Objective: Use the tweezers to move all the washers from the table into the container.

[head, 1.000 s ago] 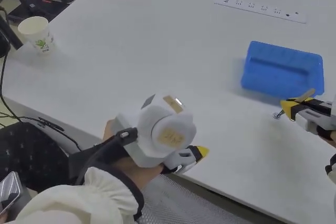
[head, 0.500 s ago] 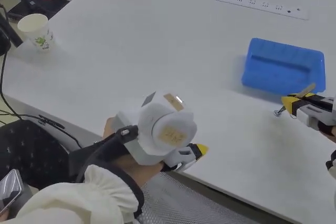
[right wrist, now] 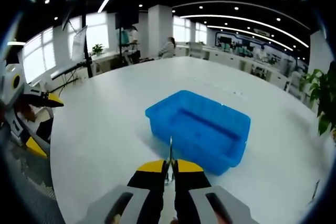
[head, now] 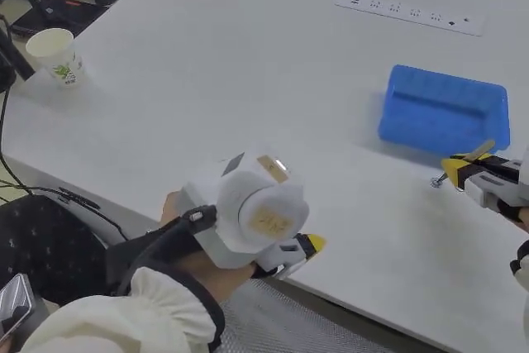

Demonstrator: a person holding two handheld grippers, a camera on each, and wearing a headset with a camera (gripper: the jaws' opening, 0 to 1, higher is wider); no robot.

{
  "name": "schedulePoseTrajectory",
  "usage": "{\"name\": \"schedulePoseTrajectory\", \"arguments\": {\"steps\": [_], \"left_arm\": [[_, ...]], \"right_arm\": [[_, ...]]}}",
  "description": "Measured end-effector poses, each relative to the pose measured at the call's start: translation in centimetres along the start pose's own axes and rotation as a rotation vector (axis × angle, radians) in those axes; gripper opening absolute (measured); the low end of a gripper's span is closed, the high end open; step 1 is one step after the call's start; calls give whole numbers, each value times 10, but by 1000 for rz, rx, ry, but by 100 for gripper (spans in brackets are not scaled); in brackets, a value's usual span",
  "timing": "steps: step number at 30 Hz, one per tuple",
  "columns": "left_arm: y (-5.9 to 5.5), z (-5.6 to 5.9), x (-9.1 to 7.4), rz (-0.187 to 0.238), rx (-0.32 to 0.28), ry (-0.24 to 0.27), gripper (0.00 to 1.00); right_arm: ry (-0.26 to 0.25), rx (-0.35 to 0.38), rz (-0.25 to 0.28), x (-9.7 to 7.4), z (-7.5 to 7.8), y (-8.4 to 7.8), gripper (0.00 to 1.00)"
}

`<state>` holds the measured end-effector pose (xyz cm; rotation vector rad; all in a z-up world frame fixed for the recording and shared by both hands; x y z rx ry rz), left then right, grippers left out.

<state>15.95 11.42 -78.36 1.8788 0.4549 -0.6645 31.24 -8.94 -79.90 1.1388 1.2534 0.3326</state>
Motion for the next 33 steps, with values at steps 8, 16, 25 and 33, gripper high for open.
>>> {"name": "schedulePoseTrajectory", "arguments": {"steps": [8, 16, 25, 33], "left_arm": [[0, 0, 0, 2, -2, -1, 81], [1, -1, -1, 13, -10, 2, 82], [2, -1, -2, 22, -12, 4, 82], [2, -1, -2, 25, -5, 1, 82]], "right_arm": [[14, 10, -20, 0, 1, 2, 1], [22, 25, -6, -9, -3, 7, 1], [17, 28, 24, -22, -8, 18, 1], [13, 14, 44, -29, -11, 28, 1]]}}
Point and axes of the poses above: the centre of the closed fingertips' face, and the gripper's own axes: x roughly forward along the fingers, z roughly to its right, y roughly out of its top, the point moved 6 cm from there along -x, roughly backward along the fingers, and after that the axes turned 12 degrees about y, right-handed, at the moved point
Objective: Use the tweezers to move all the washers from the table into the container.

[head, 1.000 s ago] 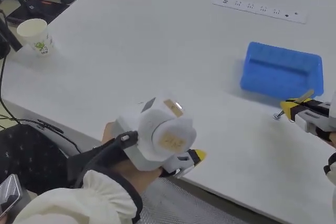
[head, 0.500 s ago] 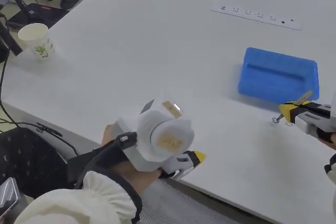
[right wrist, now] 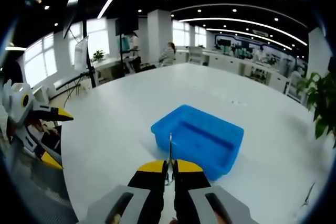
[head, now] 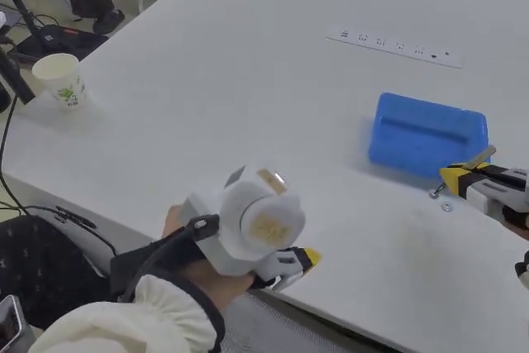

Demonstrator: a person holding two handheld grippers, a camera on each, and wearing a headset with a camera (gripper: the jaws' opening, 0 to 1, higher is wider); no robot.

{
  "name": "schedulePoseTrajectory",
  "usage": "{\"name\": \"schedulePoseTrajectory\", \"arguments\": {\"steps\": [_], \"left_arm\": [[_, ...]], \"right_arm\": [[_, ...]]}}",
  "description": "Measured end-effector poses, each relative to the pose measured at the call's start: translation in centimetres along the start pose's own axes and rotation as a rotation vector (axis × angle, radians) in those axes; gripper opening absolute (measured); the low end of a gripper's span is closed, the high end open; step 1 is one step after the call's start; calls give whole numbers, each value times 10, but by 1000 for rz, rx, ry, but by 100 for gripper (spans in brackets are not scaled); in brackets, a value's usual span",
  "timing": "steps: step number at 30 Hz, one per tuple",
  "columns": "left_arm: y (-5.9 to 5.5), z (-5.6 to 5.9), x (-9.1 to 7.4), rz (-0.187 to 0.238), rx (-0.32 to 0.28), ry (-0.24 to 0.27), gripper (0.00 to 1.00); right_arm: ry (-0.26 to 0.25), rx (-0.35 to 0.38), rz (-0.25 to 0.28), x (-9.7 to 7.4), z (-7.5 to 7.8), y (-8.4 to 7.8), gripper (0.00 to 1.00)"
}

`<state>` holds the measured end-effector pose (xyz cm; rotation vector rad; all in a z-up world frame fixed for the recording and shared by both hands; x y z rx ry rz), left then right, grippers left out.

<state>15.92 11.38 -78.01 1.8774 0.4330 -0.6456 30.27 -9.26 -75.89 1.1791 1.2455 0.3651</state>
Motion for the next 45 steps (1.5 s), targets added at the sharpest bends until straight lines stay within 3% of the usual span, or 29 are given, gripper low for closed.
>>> {"name": "schedulePoseTrajectory", "arguments": {"steps": [20, 45], "left_arm": [[0, 1, -1, -5, 7, 1, 82], [-4, 4, 2, -40, 38, -4, 82]], "right_arm": [[-6, -22, 35, -7, 3, 18, 1], [-58, -40, 48, 12, 38, 41, 2]]}}
Point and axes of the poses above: the centre of the closed fingertips' face, and the gripper's own axes: x roughly forward along the fingers, z roughly to its right, y roughly out of its top, the point moved 6 cm from there along -x, roughly backward along the fingers, and after that the axes turned 12 degrees about y, right-handed, at the moved point
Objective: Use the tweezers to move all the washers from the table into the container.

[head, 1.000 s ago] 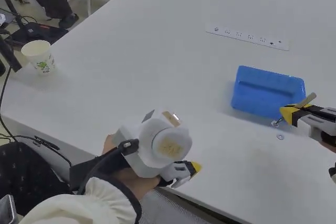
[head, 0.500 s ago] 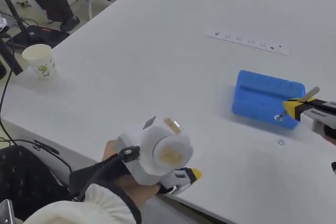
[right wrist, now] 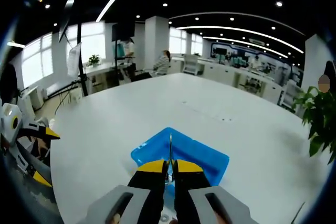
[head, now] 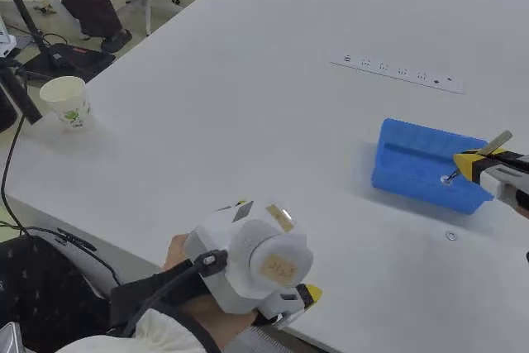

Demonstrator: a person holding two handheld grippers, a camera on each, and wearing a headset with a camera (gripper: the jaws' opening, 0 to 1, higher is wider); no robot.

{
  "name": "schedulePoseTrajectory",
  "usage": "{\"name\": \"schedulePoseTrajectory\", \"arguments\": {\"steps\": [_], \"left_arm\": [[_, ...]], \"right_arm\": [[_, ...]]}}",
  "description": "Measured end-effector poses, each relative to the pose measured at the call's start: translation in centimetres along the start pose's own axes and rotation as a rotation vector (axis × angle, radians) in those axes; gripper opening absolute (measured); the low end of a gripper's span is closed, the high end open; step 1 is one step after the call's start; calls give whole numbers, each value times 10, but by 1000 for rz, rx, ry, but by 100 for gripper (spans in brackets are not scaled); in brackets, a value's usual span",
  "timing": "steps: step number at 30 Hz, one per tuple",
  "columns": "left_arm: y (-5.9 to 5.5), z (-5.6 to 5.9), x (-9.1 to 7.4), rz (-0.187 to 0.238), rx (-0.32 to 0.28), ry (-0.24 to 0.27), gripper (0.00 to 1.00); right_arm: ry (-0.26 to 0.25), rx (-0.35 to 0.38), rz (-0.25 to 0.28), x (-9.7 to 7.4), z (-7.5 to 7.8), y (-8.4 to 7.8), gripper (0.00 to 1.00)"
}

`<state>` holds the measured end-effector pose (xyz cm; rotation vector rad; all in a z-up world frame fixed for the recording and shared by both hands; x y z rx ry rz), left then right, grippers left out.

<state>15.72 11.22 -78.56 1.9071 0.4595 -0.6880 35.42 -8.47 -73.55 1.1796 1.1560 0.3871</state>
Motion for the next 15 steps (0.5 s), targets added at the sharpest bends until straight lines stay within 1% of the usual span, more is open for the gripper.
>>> {"name": "schedulePoseTrajectory", "arguments": {"steps": [3, 4, 5, 6, 10, 12, 15], "left_arm": [[0, 0, 0, -2, 5, 6, 82], [0, 0, 0, -2, 4, 7, 82], [0, 0, 1, -4, 3, 3, 82], [0, 0, 1, -8, 4, 2, 82], [-1, 1, 2, -14, 13, 0, 82], [-1, 1, 2, -12, 11, 2, 82], [-1, 0, 2, -11, 4, 5, 82]], "right_arm": [[-15, 18, -4, 7, 8, -4, 2], [-12, 49, 0, 11, 11, -7, 2], [-12, 58, 1, 12, 12, -8, 2], [-12, 83, 6, 16, 15, -10, 2], [-13, 128, 3, 24, 20, -14, 2], [-14, 139, 4, 26, 22, -15, 2], [-19, 136, -16, 32, 23, -18, 2]]}}
Point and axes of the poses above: the centre of the closed fingertips' face, and the gripper's own axes: x roughly forward along the fingers, z roughly to its right, y roughly out of its top, the point moved 6 cm from there along -x, roughly backward along the fingers, and after that the axes turned 12 degrees about y, right-handed, at the moved point
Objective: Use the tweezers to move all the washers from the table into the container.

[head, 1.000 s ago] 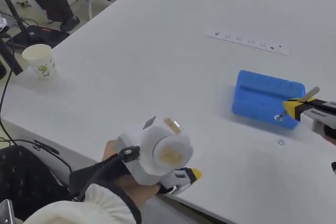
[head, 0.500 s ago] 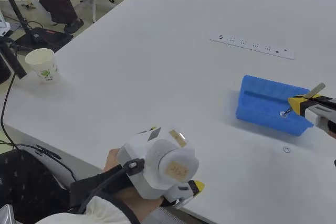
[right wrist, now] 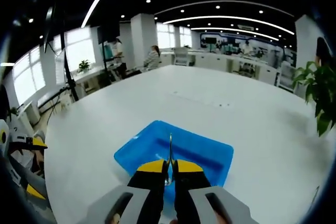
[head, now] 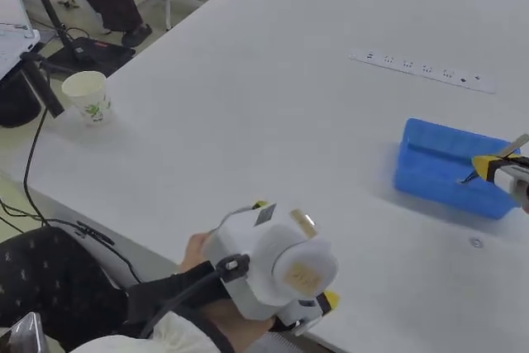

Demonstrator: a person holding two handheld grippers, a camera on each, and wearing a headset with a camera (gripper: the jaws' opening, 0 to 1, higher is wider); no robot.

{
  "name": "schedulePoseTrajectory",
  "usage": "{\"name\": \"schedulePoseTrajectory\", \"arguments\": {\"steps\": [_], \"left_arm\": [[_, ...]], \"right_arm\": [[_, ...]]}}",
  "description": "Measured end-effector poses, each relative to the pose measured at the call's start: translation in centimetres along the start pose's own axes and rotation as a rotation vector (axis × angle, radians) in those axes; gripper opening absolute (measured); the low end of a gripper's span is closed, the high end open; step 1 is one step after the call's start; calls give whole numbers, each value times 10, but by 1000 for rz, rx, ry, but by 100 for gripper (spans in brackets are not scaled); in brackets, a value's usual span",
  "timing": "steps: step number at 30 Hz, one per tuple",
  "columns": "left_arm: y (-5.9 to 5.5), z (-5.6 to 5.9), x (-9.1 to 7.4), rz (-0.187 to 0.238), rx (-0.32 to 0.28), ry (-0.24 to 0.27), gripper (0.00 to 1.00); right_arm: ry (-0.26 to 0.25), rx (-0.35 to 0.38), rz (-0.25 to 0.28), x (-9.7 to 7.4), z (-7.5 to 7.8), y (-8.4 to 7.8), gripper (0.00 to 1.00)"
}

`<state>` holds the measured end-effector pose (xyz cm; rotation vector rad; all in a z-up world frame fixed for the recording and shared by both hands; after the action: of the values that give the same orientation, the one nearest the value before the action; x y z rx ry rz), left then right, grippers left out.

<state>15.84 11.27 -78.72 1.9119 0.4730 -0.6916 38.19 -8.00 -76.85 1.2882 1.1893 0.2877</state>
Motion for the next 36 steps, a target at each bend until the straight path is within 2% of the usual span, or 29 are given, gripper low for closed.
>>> {"name": "schedulePoseTrajectory", "arguments": {"steps": [15, 29, 36], "left_arm": [[-1, -3, 0, -2, -14, 12, 82], [-2, -1, -1, -15, -3, 6, 81], [-3, -2, -1, -22, -1, 6, 81]], "right_arm": [[-23, -25, -95, 12, 4, -19, 2], [-16, -11, -76, 10, 2, -17, 3], [-11, -50, -31, -1, -6, -1, 3]]}}
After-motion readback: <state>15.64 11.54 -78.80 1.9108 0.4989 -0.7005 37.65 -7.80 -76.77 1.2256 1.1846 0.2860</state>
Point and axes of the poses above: the centre of the closed fingertips' face, and the gripper's own axes: x roughly forward along the fingers, z roughly to its right, y roughly out of its top, the point moved 6 cm from there along -x, roughly backward along the fingers, and after that the axes turned 12 degrees about y, right-handed, at the moved point
